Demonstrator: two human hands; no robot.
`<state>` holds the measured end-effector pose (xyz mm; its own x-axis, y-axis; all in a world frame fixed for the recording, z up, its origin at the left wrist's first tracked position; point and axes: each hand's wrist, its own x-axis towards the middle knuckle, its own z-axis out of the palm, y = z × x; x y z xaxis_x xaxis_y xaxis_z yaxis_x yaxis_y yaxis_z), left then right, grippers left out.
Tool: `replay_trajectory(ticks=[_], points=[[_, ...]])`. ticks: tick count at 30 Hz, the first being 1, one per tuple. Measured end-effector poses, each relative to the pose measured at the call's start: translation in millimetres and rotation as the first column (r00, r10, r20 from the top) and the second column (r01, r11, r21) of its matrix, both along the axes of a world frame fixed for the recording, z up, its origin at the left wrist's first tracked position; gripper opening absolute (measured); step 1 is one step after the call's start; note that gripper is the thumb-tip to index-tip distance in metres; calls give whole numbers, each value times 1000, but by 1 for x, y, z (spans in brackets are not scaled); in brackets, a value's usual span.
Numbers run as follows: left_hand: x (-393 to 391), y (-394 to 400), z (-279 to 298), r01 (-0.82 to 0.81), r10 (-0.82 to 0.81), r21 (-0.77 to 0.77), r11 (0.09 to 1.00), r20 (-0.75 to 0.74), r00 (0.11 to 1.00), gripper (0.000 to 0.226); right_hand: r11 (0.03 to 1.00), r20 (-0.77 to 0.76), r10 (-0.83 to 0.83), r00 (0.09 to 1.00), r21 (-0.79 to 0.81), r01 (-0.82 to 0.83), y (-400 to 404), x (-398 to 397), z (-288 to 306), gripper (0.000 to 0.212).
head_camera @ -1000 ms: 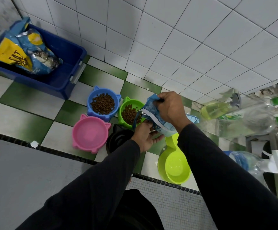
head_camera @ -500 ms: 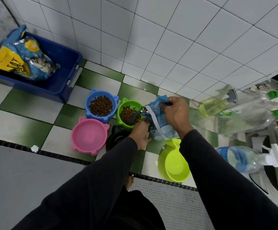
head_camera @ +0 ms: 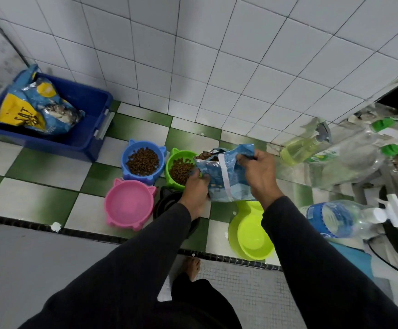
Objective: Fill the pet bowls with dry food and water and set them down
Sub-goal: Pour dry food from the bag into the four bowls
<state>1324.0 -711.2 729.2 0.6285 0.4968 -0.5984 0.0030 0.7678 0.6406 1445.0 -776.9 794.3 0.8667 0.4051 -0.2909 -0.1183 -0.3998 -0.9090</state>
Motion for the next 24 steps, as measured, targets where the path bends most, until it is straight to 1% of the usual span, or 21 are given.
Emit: replay_trajectory(ticks=[3, 5, 9, 11, 13, 17, 21, 24], points=[[-6, -2, 3, 6, -7, 65, 998, 26, 1000, 39, 998, -64, -42, 997, 49, 45, -9, -3, -1, 17], [-10, -4, 4, 36, -40, 126, 991, 31, 999, 41, 993, -107, -62, 992, 90, 72, -14, -6, -2, 20], [-21, -6, 3, 101, -108, 194, 976, 28, 994, 46, 979, -205, -75, 976, 173, 112, -25, -9, -4, 20], [-27, -5, 4, 126, -136, 242, 962, 24, 990, 45, 969, -255, -83, 963, 207, 138, -29, -11, -5, 15], [-32, -6, 5, 146, -160, 318, 937, 17, 987, 42, 959, -288, -82, 954, 239, 155, -33, -14, -6, 8], [-42, -6, 9, 181, -204, 467, 865, -2, 979, 45, 922, -362, -64, 930, 335, 193, -38, -26, -6, 14], [-51, -5, 17, 219, -240, 547, 808, -35, 970, 54, 894, -382, -54, 923, 394, 215, -42, -38, -5, 18], [-51, -1, 21, 270, -278, 614, 742, -85, 957, 58, 874, -382, -39, 923, 435, 217, -45, -43, -2, 18]])
